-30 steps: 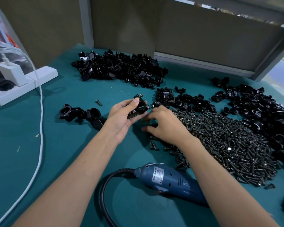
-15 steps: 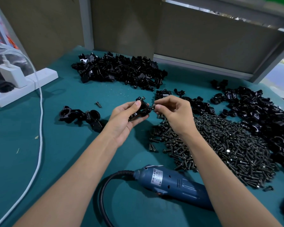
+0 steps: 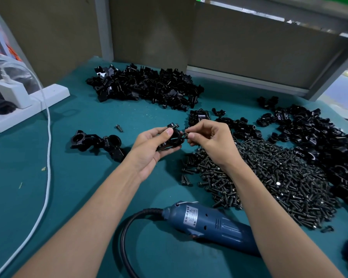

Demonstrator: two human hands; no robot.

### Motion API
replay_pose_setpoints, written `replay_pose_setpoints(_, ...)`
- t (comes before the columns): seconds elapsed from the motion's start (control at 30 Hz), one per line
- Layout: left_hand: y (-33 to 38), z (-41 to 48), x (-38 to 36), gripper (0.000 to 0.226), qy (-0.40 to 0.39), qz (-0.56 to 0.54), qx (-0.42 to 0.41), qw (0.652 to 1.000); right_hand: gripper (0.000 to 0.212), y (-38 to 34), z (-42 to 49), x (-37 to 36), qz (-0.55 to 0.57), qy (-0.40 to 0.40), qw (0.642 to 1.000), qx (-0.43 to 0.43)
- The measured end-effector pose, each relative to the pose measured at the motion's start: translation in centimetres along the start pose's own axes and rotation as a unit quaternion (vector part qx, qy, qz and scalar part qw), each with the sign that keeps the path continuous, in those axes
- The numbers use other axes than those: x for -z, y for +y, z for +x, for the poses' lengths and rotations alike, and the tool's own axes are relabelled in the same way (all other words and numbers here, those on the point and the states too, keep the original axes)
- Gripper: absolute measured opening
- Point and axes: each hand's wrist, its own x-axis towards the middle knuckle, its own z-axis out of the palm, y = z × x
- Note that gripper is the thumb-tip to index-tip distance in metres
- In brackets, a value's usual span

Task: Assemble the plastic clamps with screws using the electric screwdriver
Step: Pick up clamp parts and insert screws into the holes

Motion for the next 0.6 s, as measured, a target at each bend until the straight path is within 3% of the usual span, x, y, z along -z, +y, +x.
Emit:
replay_pose_setpoints(0.33,-0.42,-0.35,-0.46,0.02,0.009,-0.049,0.018,0.999,0.017,-0.11,0.09,-0.18,-0.04,0.027,0.999,-0.012)
replay_pose_setpoints(0.6,-0.78,-0.24,-0.57,0.019,0.002,-0.036,0.026,0.999,0.026,-0.05,-0.11,-0.48,-0.221,0.036,0.974,0.037)
